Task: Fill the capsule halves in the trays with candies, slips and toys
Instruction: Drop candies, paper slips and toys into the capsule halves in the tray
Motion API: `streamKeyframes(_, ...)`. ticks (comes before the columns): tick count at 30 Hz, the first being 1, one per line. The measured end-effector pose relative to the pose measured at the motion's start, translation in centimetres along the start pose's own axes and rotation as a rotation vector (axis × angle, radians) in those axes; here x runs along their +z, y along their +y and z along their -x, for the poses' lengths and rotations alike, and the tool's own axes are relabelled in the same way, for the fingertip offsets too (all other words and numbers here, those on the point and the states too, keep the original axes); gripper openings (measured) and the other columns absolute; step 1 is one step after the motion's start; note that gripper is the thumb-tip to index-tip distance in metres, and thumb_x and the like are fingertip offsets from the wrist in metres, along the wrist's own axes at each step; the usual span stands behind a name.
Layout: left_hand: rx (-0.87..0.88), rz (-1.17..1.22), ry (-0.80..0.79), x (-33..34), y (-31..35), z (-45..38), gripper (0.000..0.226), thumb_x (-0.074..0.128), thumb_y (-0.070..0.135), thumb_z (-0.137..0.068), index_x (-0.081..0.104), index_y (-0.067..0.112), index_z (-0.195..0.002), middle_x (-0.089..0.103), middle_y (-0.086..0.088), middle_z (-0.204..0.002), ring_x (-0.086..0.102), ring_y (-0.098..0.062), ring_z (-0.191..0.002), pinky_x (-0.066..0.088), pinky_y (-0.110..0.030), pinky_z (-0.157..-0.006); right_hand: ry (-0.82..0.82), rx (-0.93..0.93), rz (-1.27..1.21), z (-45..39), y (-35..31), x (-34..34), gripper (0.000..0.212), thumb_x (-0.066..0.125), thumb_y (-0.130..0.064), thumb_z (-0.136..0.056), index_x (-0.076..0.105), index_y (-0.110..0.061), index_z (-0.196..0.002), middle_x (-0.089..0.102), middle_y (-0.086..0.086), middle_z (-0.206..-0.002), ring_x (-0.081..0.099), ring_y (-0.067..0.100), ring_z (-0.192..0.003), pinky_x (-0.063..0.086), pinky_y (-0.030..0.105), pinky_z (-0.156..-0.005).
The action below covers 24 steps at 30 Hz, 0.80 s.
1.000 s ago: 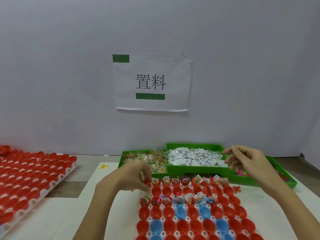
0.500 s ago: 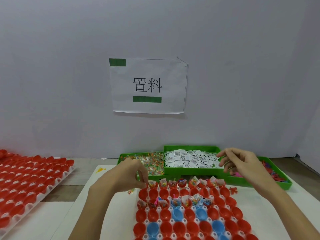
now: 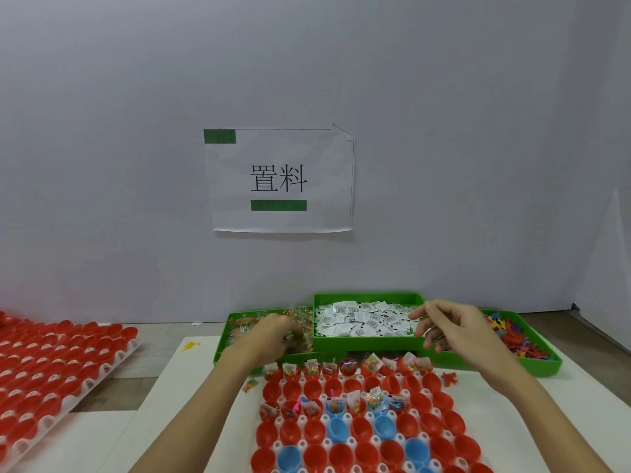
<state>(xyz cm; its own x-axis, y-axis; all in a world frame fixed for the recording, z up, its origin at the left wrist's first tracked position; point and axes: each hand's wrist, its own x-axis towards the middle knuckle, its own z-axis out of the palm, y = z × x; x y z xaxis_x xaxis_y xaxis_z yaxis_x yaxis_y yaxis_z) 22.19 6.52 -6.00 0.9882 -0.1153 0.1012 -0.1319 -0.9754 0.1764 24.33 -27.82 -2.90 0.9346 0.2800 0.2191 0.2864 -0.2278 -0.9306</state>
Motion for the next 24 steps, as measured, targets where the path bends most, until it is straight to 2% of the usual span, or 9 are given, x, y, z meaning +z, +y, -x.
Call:
streamKeyframes(4, -0.006, -0.042, 0.002, -0.3, -0.1, -1.0, 0.029, 0.069, 0.002, -0.093, 0.074, 0.015, -0.119, 0.072, 0.0, -0.12, 0.066, -0.018, -0.108, 0.055, -0.027, -0.09, 0.002, 0.001, 0.012, -0.2, 0.2, -0.2, 0.032, 0.048, -0.025, -0.107, 0.076, -0.012, -0.097, 0.075, 0.01, -0.081, 0.069, 0.02, -0.064, 0.053, 0.021, -0.055)
streamKeyframes(7, 0.003, -0.025, 0.032, -0.5, -0.4, -0.9, 0.018, 0.071, 0.001, -0.089, 0.073, 0.017, -0.098, 0.067, 0.007, -0.098, 0.06, -0.013, -0.089, 0.05, -0.02, -0.074, 0.012, 0.004, 0.019, -0.2, 0.5, -0.4, 0.032, 0.048, -0.025, -0.107, 0.077, -0.014, -0.097, 0.075, 0.008, -0.08, 0.069, 0.019, -0.064, 0.053, 0.02, -0.055)
streamKeyframes(11, 0.007, 0.047, 0.129, -1.4, -0.1, 0.1, 0.018, 0.072, 0.004, -0.088, 0.07, 0.02, -0.081, 0.063, 0.015, -0.082, 0.059, -0.005, -0.078, 0.043, -0.008, -0.062, 0.027, 0.016, 0.029, -0.3, 1.0, -0.9, 0.032, 0.047, -0.022, -0.107, 0.076, -0.012, -0.098, 0.075, 0.009, -0.08, 0.069, 0.02, -0.064, 0.053, 0.022, -0.055)
streamKeyframes(15, -0.021, 0.285, 0.382, -2.1, 1.1, 3.1, 0.022, 0.082, 0.015, -0.086, 0.066, 0.027, -0.079, 0.068, 0.015, -0.076, 0.062, -0.001, -0.067, 0.048, -0.009, -0.061, 0.125, 0.013, 0.085, -0.7, 2.0, -1.8, 0.027, 0.049, -0.018, -0.107, 0.074, -0.013, -0.097, 0.074, 0.008, -0.078, 0.069, 0.019, -0.064, 0.055, 0.028, -0.058)
streamKeyframes(18, -0.035, 0.546, 0.529, -1.4, 2.8, 6.6, 0.016, 0.087, 0.029, -0.08, 0.074, 0.029, -0.089, 0.075, 0.012, -0.074, 0.071, -0.003, -0.07, 0.055, -0.012, -0.064, 0.251, -0.01, 0.244, -1.1, 3.2, -2.7, 0.022, 0.053, -0.008, -0.103, 0.072, -0.016, -0.095, 0.073, 0.002, -0.079, 0.069, 0.015, -0.068, 0.054, 0.021, -0.058)
streamKeyframes(20, -0.032, 0.69, 0.529, -0.7, 4.0, 8.6, 0.02, 0.088, 0.031, -0.077, 0.077, 0.032, -0.094, 0.077, 0.012, -0.076, 0.074, -0.006, -0.069, 0.058, -0.014, -0.065, 0.303, -0.014, 0.412, -1.2, 4.1, -2.9, 0.021, 0.058, -0.004, -0.1, 0.073, -0.018, -0.097, 0.074, -0.002, -0.09, 0.069, 0.014, -0.081, 0.053, 0.02, -0.068)
streamKeyframes(24, -0.014, 0.819, 0.412, -0.5, 5.5, 9.5, 0.02, 0.086, 0.029, -0.076, 0.081, 0.029, -0.095, 0.079, 0.008, -0.081, 0.076, -0.011, -0.071, 0.063, -0.026, -0.071, 0.354, -0.004, 0.668, -1.8, 5.5, -2.9, 0.021, 0.065, 0.0, -0.095, 0.077, -0.009, -0.108, 0.075, 0.006, -0.108, 0.067, 0.018, -0.096, 0.053, 0.033, -0.093)
